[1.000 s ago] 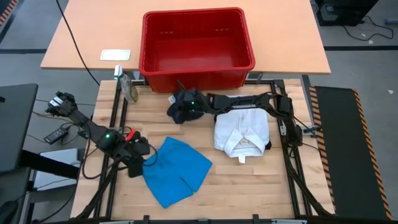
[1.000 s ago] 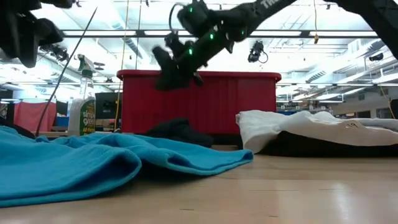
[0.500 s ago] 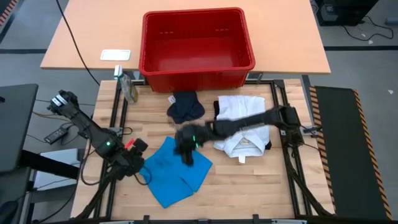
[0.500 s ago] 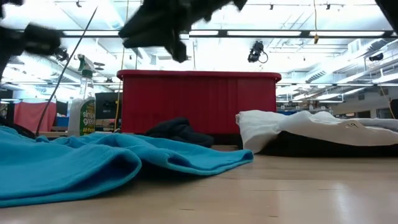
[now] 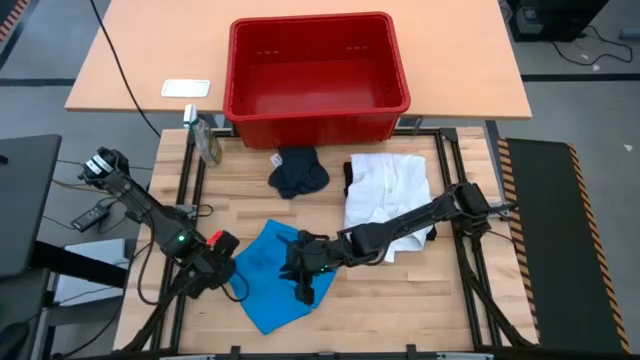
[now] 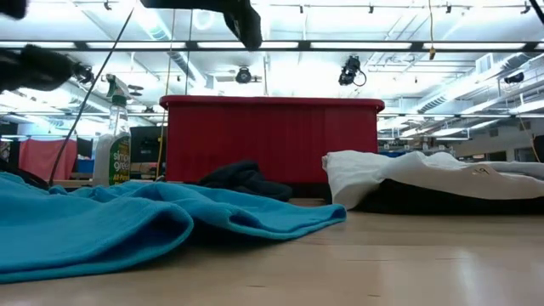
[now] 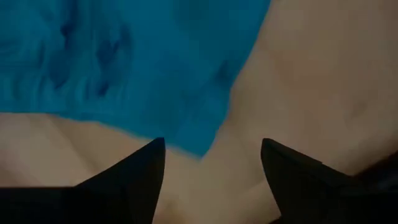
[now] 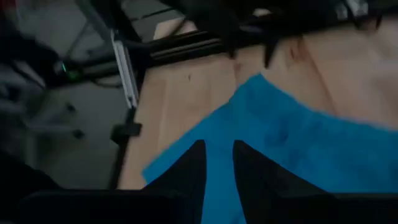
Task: Fold laundry
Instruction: Fold the blue shorts on the table
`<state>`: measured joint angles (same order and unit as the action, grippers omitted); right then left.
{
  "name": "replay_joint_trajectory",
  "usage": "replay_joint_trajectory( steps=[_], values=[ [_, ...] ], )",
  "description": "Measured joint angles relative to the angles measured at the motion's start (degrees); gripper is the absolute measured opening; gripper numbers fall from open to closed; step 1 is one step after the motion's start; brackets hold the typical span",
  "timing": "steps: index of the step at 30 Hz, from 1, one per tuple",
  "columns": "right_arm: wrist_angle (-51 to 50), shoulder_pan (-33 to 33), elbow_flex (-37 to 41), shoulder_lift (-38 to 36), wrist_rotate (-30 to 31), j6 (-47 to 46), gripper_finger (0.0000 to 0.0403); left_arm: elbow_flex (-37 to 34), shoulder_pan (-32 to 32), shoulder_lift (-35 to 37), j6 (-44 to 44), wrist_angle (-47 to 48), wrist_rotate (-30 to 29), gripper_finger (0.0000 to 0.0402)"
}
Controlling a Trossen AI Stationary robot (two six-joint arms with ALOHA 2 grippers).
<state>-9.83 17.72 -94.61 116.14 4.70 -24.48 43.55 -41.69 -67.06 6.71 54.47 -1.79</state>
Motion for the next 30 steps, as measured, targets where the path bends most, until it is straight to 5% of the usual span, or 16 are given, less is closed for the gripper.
replay_joint_trajectory(
  steps=[3,13,20,30],
  values=[
    [-0.08,-0.07,0.00,0.00,-3.01,-6.80,0.0088,2.38,1.55,-0.90,8.97,-3.42,2.96,0.0267],
    [0.74,0.24,-0.02,-0.15,-11.69,-1.65,0.0062,1.44,1.62,-3.68,14.89,-18.86,-0.17,0.0267],
    [-7.12,3.45,-0.02,-0.15,-3.38,-14.05,0.0013,0.96,0.42,-11.34,21.39,-24.47,-0.11,0.0267],
    [-14.00,9.09,0.01,0.07,10.02,-23.63,0.0009,1.18,-0.90,-23.26,31.62,-26.93,-0.57,0.0252]
  ],
)
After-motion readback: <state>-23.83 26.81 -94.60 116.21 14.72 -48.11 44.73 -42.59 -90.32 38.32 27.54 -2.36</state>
